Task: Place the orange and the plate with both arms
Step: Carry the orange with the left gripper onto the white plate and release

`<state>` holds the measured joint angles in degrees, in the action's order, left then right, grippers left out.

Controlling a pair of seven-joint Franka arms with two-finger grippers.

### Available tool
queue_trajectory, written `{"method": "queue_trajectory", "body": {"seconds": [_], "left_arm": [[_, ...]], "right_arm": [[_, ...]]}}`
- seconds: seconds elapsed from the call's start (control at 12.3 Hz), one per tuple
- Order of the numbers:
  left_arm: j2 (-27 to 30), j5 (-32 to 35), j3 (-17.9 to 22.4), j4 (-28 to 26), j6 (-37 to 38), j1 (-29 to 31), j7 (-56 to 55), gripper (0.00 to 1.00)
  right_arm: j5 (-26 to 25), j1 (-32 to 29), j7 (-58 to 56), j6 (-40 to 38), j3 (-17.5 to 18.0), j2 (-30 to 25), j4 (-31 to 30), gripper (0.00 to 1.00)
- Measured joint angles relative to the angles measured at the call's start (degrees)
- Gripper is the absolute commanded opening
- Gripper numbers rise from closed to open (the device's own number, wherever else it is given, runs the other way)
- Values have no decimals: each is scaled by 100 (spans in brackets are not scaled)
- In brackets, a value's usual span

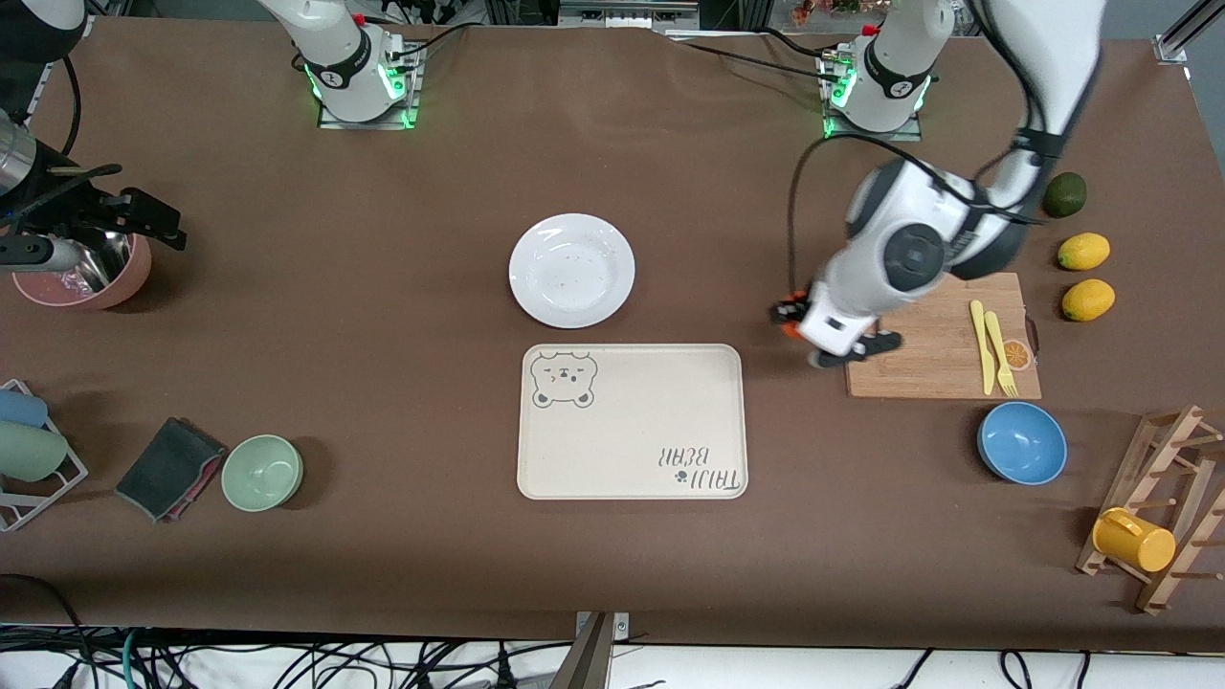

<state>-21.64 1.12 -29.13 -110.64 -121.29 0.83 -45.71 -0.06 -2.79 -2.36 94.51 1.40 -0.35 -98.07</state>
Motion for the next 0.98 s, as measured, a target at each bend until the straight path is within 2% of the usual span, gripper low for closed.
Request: {"method": "queue_trajectory", "body": {"seconds": [0.16,0.41,0.65,0.82,0.9,0.98], "left_arm": [[-399,-26,-87,660,-14,-795,-1043,14],[-1361,-26,-84,1676,-40,-1904,-2055,14],[-2045,-26,-66,2020,-509,-2608,-2394,14],[-2294,-26,-39,2067,-694,-2913,-2608,23],[-2392,-26,2,2094,-722,-3003,-2657,48],[-2460,-26,23,2121,-735,-3022,-2674,99]], "right_arm": [[0,-2,4,-37,-4,0,1,100],[0,-2,5,-39,-5,0,0,100],[0,-2,5,-39,-3,0,0,100],[0,-2,5,-39,-3,1,0,100],[0,-1,5,-39,-2,0,1,100],[0,-1,5,-39,-2,0,0,100]]}}
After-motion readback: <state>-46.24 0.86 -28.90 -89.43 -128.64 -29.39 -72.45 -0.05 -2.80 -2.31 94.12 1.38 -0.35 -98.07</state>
